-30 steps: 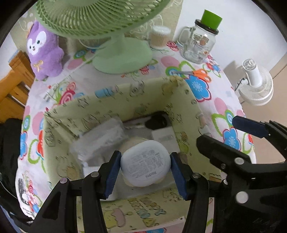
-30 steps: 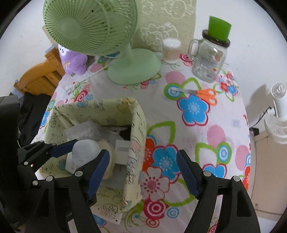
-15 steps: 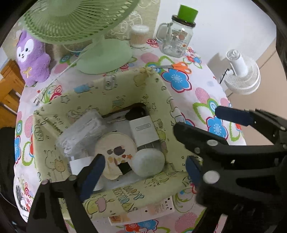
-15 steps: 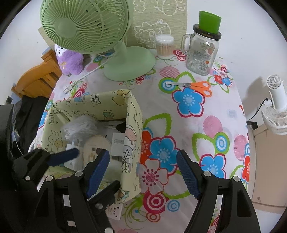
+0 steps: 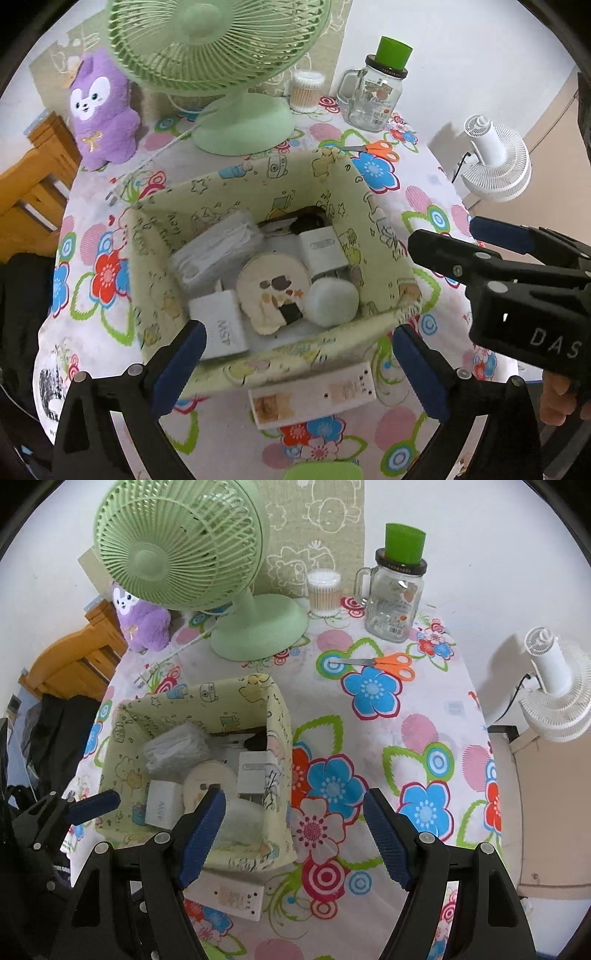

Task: Organize rigid objects
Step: 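Open the left tool to release the white round case and raise both tools, then move both tools back from the box toward the lime-green soap box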

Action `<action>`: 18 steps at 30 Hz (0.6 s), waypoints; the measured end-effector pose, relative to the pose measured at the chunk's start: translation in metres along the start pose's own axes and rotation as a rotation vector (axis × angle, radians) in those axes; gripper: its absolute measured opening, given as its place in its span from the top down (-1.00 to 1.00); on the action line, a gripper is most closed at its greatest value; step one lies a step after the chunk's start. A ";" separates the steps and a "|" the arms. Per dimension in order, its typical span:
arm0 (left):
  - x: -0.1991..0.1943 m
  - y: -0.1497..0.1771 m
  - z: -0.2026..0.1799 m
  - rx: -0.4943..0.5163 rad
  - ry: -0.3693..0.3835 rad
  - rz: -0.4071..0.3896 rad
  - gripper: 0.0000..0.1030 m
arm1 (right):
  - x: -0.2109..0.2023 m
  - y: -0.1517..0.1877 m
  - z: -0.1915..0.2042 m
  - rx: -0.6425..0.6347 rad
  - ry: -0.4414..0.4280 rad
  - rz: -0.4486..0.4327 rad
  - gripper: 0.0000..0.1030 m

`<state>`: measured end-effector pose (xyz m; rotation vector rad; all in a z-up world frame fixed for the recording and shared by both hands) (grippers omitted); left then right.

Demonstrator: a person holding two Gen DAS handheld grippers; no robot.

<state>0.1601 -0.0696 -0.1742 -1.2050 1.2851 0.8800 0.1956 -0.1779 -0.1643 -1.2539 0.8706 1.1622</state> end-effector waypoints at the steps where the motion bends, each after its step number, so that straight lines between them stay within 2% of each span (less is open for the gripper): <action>1: -0.002 0.003 0.001 -0.002 0.008 -0.002 -0.98 | -0.002 0.003 0.002 0.001 0.002 -0.002 -0.54; 10: -0.024 0.029 0.005 0.015 0.012 -0.032 -0.98 | -0.021 0.033 0.027 0.003 0.012 -0.031 -0.66; 18: -0.042 0.052 0.013 0.025 0.005 -0.064 -0.98 | -0.035 0.056 0.048 -0.002 0.019 -0.053 -0.68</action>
Point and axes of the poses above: each gripper's, at about its wrist camera, not at the fingertips, and x roughly the way its jaws point, z to its left, y to its underside, the point moved 6 cm from there along x, roughly the way its jaws point, and after that the axes turned 11 degrees about z, right-handed, at the moved point
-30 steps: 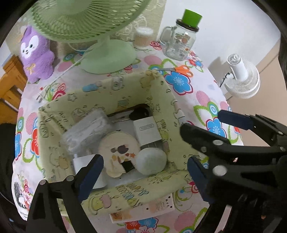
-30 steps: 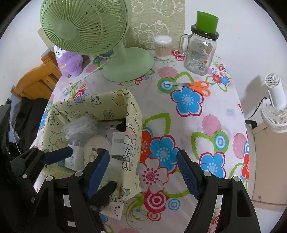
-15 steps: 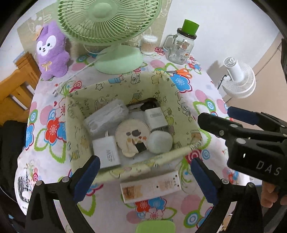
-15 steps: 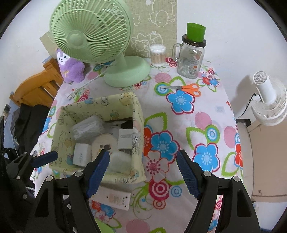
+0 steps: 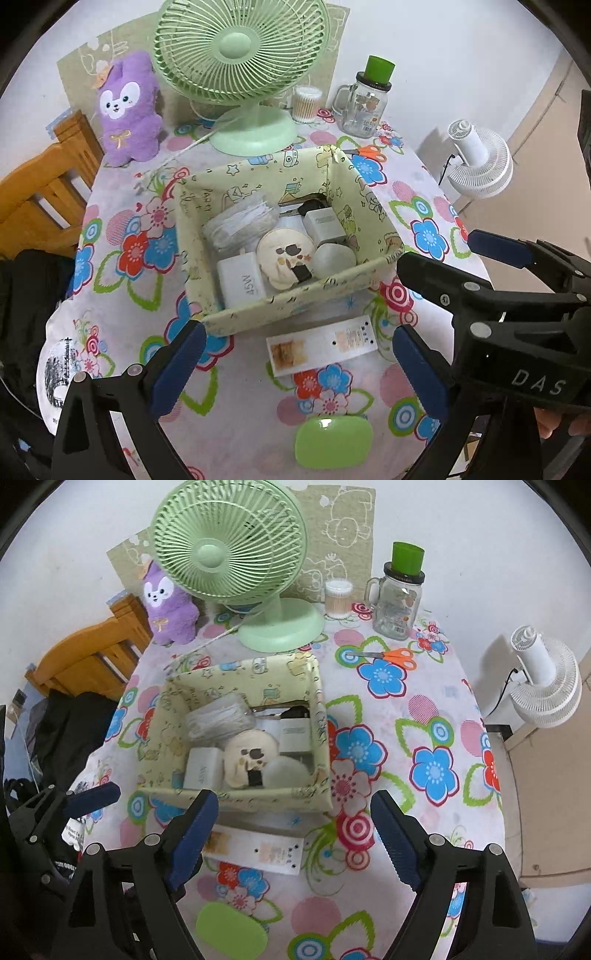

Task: Organize rigid objects
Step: 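Move both tools back from the box toward the lime-green soap box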

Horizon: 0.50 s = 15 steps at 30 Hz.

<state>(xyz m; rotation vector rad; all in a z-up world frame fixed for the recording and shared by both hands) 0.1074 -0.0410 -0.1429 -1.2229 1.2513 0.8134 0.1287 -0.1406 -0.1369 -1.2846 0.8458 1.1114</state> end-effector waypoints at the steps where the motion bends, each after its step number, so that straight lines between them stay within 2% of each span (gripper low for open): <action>1: -0.003 0.003 0.000 0.002 0.002 -0.005 -0.98 | -0.003 0.003 0.003 -0.001 0.001 -0.005 -0.69; 15: -0.024 0.039 0.005 0.047 0.003 -0.039 -0.99 | -0.020 0.042 0.028 0.024 0.012 -0.035 -0.72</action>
Point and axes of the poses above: each gripper's, at about its wrist camera, not at the fingertips, and x roughly the way its jaws point, z to its left, y to its underside, the point moved 6 cm from there along x, roughly the way its jaws point, and after that the axes turned 11 degrees about z, right-handed, at the moved point
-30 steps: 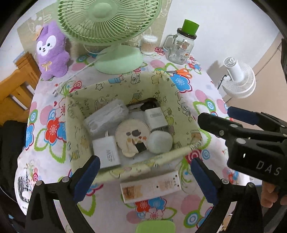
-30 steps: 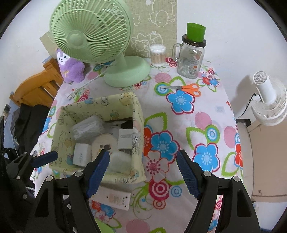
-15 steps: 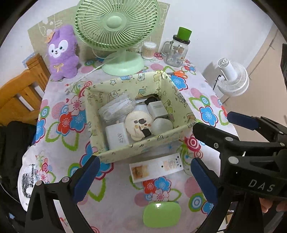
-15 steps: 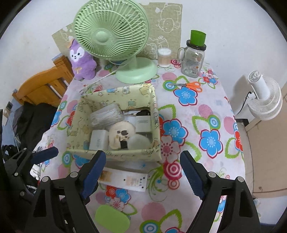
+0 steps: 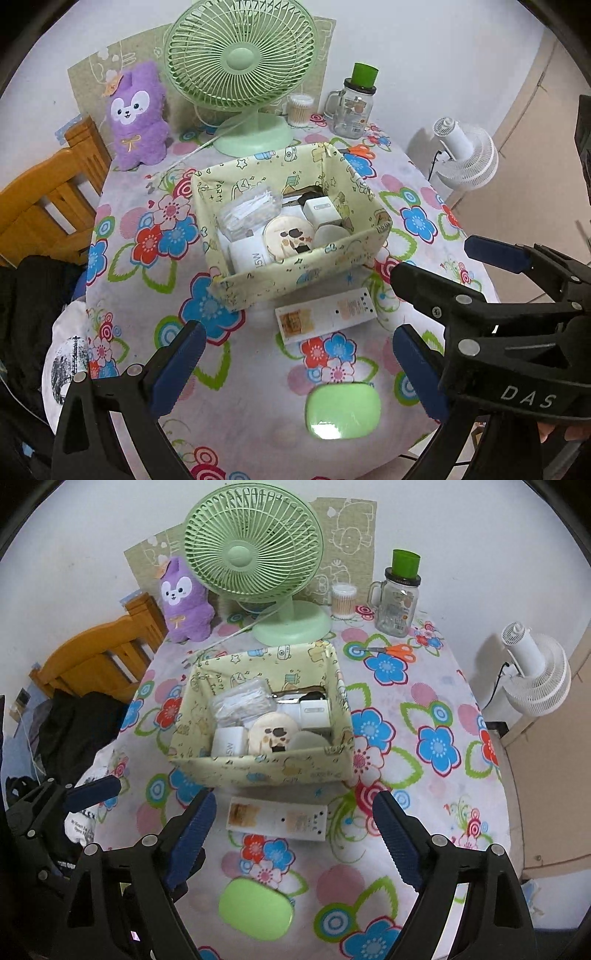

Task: Organize rigid objects
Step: 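Move both tools back from the box toward the lime-green soap box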

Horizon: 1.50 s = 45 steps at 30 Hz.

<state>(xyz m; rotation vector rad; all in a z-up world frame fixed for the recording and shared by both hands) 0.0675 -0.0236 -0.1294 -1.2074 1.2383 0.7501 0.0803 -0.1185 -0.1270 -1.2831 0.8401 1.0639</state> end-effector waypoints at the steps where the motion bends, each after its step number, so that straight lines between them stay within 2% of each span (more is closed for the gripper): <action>1: -0.001 0.003 0.000 0.002 0.003 -0.001 -0.99 | -0.001 0.003 0.001 0.000 0.003 -0.002 -0.72; 9: 0.005 0.017 -0.003 -0.005 0.001 0.009 -0.99 | -0.005 0.018 0.004 -0.023 -0.004 -0.024 -0.72; 15: 0.014 0.024 -0.009 -0.027 -0.047 -0.004 -0.99 | 0.007 0.024 0.001 -0.112 -0.001 -0.017 -0.72; 26: 0.050 0.042 -0.025 -0.115 -0.048 0.028 -0.99 | 0.039 0.032 -0.022 -0.234 -0.036 0.050 -0.72; 29: 0.057 0.047 -0.030 -0.125 -0.022 0.024 -0.99 | 0.047 0.036 -0.026 -0.269 -0.051 0.064 -0.72; 37: 0.077 0.064 -0.034 -0.128 -0.053 0.039 -0.99 | 0.067 0.055 -0.034 -0.317 -0.060 0.108 -0.72; 45: 0.103 0.081 -0.034 -0.077 -0.108 0.078 -0.99 | 0.087 0.074 -0.035 -0.325 -0.064 0.136 -0.72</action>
Point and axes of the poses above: each gripper's, at about its wrist camera, not at the fingertips, and x roughly the way its jaws point, z to its left, y to its underside, the point moved 6 cm from there along x, roughly the way its jaws point, and after that the axes turned 11 degrees about z, right-handed, at the moved point
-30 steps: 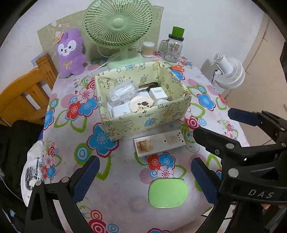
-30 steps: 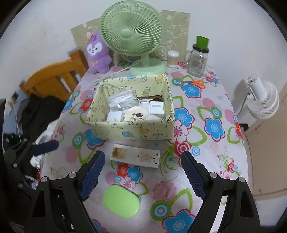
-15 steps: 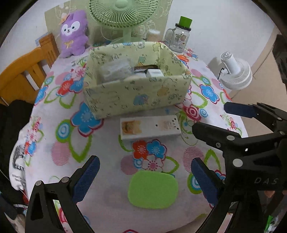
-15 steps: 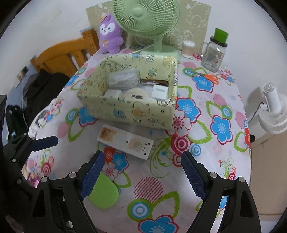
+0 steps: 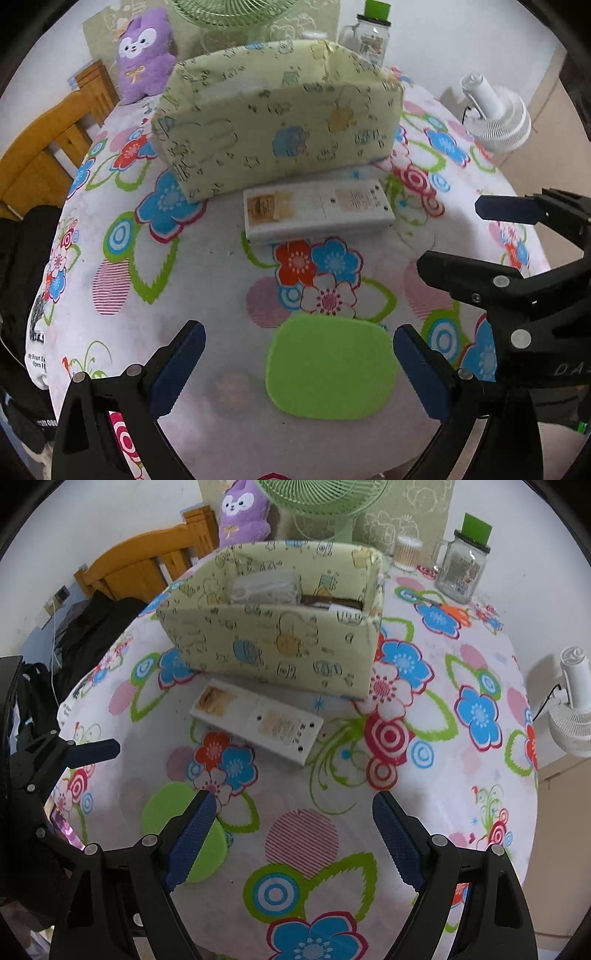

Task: Organize rigid objects
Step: 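Move both tools back from the box toward the lime-green soap box, then close the left tool on the lime-green soap box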

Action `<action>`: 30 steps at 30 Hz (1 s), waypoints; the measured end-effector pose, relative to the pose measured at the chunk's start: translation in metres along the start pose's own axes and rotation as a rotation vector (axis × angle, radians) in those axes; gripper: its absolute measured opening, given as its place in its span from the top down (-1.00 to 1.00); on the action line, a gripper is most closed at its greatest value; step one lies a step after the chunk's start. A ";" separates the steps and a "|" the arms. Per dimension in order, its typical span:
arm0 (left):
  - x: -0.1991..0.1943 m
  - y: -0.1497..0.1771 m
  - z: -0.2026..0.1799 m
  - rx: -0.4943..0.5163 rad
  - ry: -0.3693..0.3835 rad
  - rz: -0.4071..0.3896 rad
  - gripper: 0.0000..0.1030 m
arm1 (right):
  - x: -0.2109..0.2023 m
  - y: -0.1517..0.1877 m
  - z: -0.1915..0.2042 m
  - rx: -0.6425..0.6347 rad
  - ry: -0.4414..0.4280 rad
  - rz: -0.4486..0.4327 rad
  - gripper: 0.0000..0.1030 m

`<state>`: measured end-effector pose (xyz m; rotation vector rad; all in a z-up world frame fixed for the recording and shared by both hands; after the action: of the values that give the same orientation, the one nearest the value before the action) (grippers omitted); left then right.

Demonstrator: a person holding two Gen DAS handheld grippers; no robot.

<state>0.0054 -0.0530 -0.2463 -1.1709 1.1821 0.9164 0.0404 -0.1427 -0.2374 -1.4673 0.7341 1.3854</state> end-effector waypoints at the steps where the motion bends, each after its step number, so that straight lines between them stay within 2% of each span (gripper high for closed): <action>1: 0.002 0.002 -0.001 0.005 -0.001 0.001 -0.99 | 0.003 0.002 0.000 0.002 -0.004 0.004 -0.72; 12: 0.020 0.013 -0.012 0.031 0.021 0.014 -0.99 | 0.020 0.025 -0.001 0.008 0.004 0.036 -0.72; 19: 0.030 0.021 -0.017 0.060 0.009 0.028 -0.99 | 0.030 0.037 -0.003 0.007 0.005 0.066 -0.72; 24: 0.034 0.025 -0.018 0.028 0.035 0.033 -1.00 | 0.035 0.043 -0.003 0.008 0.000 0.082 -0.72; 28: 0.036 0.029 -0.025 0.072 -0.020 0.025 -1.00 | 0.039 0.046 -0.004 0.007 -0.005 0.091 -0.72; 30: 0.036 0.030 -0.028 0.082 -0.015 0.015 -1.00 | 0.040 0.046 -0.004 0.006 -0.006 0.094 -0.72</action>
<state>-0.0224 -0.0762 -0.2871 -1.0890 1.2069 0.8790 0.0077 -0.1560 -0.2874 -1.4396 0.8115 1.4564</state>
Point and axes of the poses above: each gripper's, at about its wrist camera, not at the fingertips, and x roughly the way its jaws point, z to its left, y to its underside, the point moved 6 cm from there along x, roughly the way its jaws point, and after that the axes turned 11 degrees about z, right-handed, at the moved point
